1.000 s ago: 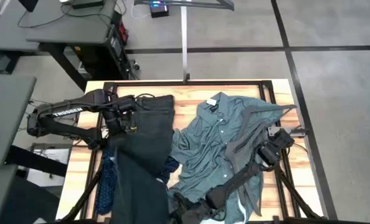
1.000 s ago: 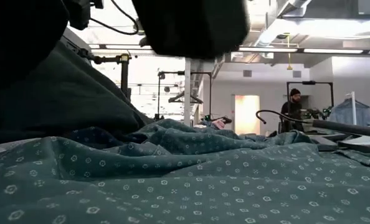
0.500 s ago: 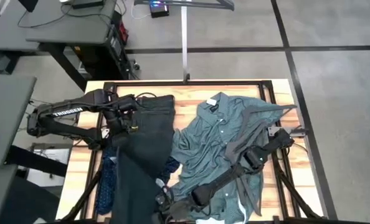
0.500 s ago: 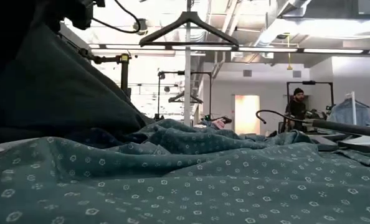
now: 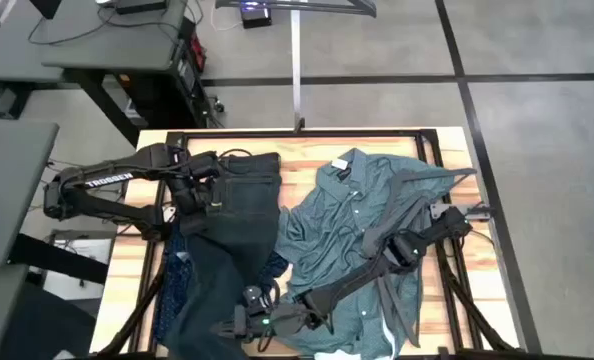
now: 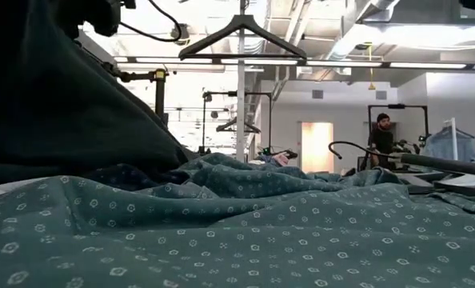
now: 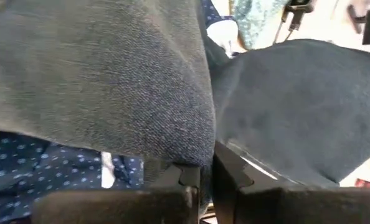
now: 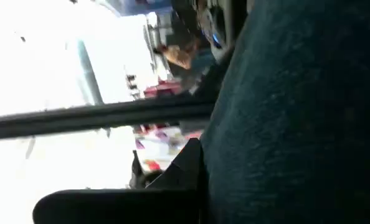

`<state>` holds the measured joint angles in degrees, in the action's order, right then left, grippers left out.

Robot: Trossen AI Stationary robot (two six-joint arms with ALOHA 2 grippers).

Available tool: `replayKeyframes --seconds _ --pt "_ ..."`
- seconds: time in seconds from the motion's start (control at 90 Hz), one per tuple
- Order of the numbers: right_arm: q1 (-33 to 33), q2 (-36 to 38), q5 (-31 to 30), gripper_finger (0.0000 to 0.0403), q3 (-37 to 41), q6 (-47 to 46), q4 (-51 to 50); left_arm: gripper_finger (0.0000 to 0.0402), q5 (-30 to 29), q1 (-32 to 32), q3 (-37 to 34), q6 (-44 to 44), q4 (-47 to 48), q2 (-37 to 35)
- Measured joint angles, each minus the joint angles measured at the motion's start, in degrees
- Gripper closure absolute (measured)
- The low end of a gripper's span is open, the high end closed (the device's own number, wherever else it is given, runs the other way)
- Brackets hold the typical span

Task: Hang clothes
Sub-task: Hang the black pants on the rack

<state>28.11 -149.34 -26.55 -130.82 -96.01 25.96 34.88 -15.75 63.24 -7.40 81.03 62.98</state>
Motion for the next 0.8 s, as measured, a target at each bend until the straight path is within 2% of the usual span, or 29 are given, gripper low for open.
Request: replayKeyframes --seconds 0.167,0.322,0.444,0.6,0.8 --pt "-1.2 0.0 -2.0 0.0402 -0.2 0.4 -5.8 0.0401 0.1 0.0 0.0 0.0 0.0 0.0" --pt "-0.1 -0.4 1.8 0.0403 -0.2 15.0 -14.2 0.0401 0.4 0.0 0.0 0.0 -0.3 0.0" --pt "0.7 -4.8 2.1 0.0403 -0.6 19.4 -6.3 0.0401 0.4 0.0 0.0 -0.2 -1.0 0.0" --pt "1.4 -11.2 2.1 0.0403 -4.1 23.0 -7.2 0.0401 -0.2 0.0 0.0 0.0 -1.0 0.0" --pt "1.3 -13.7 1.0 0.0382 -4.1 25.7 1.9 0.0402 -0.6 0.0 0.0 -1.0 -0.9 0.0"
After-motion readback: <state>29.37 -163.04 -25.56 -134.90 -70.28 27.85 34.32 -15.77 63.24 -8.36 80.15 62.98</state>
